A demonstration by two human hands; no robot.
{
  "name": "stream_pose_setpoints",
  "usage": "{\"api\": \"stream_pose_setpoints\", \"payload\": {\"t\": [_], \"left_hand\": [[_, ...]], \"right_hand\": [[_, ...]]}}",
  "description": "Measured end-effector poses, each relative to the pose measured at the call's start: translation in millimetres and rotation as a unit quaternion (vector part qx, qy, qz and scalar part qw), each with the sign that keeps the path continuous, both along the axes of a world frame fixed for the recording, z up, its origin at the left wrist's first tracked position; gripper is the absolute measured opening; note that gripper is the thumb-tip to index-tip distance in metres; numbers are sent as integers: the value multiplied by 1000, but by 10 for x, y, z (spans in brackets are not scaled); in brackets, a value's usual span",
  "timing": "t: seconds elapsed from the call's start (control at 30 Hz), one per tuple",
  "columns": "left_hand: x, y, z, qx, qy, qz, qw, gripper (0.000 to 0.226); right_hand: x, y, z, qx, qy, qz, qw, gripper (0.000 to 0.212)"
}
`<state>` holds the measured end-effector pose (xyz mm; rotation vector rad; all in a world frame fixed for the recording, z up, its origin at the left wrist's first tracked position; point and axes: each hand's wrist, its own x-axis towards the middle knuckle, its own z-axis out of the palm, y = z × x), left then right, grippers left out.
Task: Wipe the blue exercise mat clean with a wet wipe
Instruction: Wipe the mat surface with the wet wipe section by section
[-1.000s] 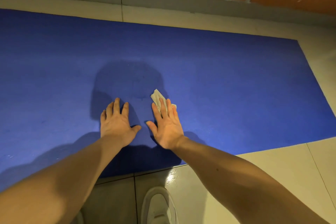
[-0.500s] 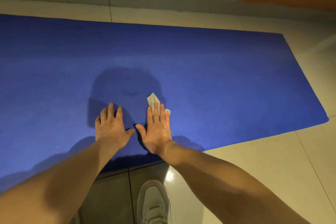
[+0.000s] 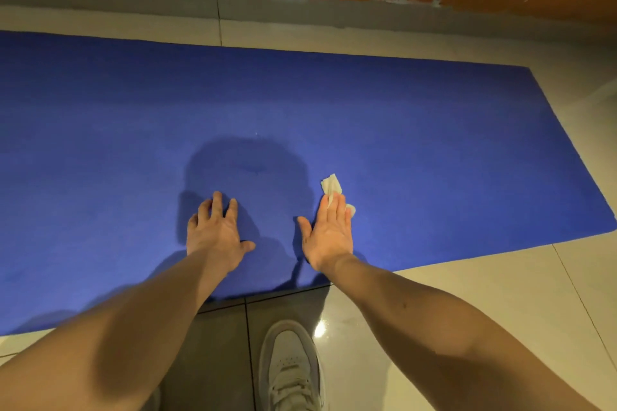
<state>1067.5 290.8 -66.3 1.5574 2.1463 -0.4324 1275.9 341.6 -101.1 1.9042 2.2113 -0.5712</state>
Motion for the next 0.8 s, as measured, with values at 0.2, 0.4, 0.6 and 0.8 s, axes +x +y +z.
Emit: {"api": "stream_pose_setpoints", "payload": {"t": [0.2, 0.4, 0.6, 0.8], "left_hand": [[42, 14, 13, -4, 18, 1, 1000, 101], [59, -178, -9, 25, -10, 5, 1000, 94], [85, -334, -17, -3, -3, -12, 1000, 107], [152, -321, 5, -13, 13, -3, 1000, 108]], "right_hand": [[-273, -468, -105, 25, 55, 190, 980, 78], [339, -151, -46, 60, 85, 88, 991, 76], [231, -297, -16, 63, 38, -5, 997, 79], [-59, -800, -55, 9, 32, 172, 985, 82]]}}
